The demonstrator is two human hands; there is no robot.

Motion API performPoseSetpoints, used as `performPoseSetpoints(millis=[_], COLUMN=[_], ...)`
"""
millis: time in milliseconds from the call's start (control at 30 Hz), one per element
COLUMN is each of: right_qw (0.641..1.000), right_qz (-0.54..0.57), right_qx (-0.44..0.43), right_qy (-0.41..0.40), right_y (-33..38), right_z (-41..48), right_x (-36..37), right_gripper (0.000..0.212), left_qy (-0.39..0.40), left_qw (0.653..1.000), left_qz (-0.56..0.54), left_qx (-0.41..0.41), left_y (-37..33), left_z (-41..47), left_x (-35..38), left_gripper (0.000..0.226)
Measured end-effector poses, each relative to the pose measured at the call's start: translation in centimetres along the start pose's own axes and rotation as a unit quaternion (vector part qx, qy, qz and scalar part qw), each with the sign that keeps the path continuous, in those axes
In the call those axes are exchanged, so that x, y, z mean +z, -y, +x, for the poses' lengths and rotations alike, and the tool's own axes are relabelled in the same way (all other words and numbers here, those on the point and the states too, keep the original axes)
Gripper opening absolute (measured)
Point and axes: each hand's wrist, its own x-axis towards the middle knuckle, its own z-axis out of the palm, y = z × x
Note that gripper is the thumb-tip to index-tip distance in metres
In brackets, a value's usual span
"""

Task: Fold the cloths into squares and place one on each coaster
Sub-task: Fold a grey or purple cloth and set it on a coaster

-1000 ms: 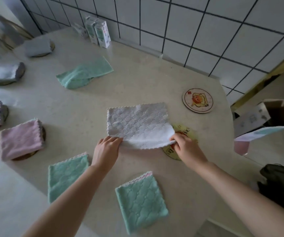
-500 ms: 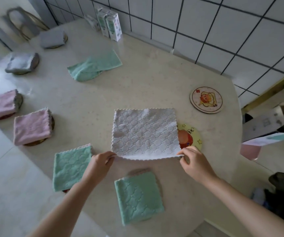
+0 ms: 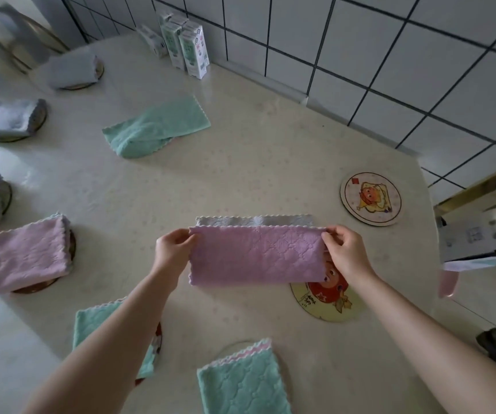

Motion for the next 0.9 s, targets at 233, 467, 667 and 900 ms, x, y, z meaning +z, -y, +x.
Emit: performPoseSetpoints(millis=[233, 467, 667, 900], right_qw=[0.999, 0.996, 0.992, 0.984], right_qz=[-0.035, -0.073, -0.104, -0.171], right_qx=[0.032, 0.044, 0.052, 0.030], right_qy=[-0.008, -0.034, -0.046, -0.038], right_y=[-0.8, -1.3, -1.1, -0.1], right_z=[4.3, 5.8, 6.5, 6.7], right_x=[1.8, 2.4, 2.8, 3.0], right_gripper=[0.012, 0.017, 0.017, 0.021], left_qy=[-0.011, -0.023, -0.047, -0.062], left_qw=[0.999, 0.998, 0.996, 0.989], left_qz=[0.033, 0.057, 0.070, 0.135], left_qx=[0.001, 0.004, 0.010, 0.001], left_y=[-0.5, 0.2, 0.4, -0.6], left_z=[3.8, 4.9, 4.7, 5.0], left_x=[1.5, 1.8, 1.9, 2.4], left_gripper=[0.013, 0.010, 0.006, 0.015])
